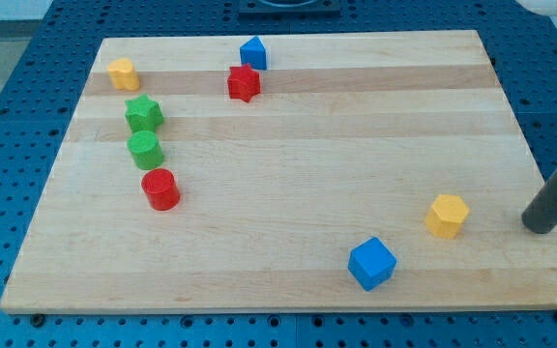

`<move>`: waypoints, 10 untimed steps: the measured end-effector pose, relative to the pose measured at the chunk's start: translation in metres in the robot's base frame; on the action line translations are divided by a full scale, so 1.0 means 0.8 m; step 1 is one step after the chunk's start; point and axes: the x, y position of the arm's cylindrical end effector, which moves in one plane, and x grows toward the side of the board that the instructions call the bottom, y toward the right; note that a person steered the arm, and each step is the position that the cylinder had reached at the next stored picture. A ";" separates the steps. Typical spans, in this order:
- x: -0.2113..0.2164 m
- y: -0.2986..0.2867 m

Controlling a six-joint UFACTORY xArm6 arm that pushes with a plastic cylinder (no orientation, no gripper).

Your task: Place the yellow hexagon right to the red circle

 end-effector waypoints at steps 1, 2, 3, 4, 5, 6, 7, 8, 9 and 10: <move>0.003 -0.070; 0.006 -0.127; -0.041 -0.166; -0.089 -0.189; -0.139 -0.217; -0.158 -0.269; -0.114 -0.256; -0.080 -0.257; -0.060 -0.274; -0.015 -0.319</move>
